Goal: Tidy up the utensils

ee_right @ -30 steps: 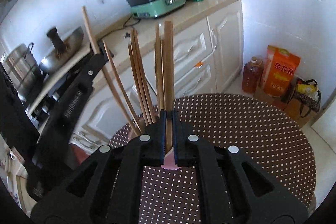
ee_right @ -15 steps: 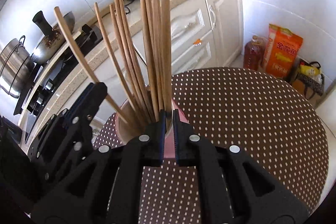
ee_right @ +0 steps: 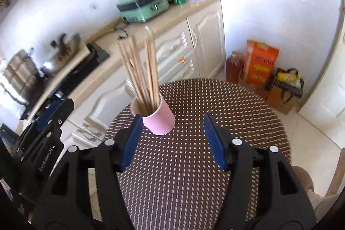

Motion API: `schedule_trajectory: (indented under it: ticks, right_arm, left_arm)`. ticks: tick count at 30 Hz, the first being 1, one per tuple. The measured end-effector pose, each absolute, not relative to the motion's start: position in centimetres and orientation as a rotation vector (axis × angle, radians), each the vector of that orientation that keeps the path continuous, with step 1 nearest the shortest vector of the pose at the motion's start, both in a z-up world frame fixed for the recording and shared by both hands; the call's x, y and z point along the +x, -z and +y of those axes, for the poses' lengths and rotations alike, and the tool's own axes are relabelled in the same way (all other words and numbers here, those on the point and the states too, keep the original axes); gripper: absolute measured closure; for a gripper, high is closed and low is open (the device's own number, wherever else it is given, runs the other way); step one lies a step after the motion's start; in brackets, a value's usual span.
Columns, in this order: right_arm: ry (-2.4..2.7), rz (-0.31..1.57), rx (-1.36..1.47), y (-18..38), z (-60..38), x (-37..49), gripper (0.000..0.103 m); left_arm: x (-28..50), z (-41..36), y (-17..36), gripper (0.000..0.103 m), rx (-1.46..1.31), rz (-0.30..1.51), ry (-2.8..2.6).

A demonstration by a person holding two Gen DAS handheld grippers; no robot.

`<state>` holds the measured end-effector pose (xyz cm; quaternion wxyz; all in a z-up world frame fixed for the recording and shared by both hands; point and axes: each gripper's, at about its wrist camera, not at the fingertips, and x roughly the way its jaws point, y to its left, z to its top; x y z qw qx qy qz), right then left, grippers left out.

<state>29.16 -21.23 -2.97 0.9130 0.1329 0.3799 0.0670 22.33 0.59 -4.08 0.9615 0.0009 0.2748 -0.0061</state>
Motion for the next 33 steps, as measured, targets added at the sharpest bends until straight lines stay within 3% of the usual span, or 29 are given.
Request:
schedule_trajectory:
  ticks: [11,33]
  right_arm:
    - [-0.202,0.593,0.159,-5.5,-23.1,15.5,0.031]
    - [-0.188,0.509,0.151,-6.2,-24.3,8.2,0.026]
  left_arm:
    - [9.4,-1.6,-3.6,0.066,-0.013,0.523,-0.077]
    - [1.9,-6.0,-5.4,0.064,0.009,0.454,-0.016]
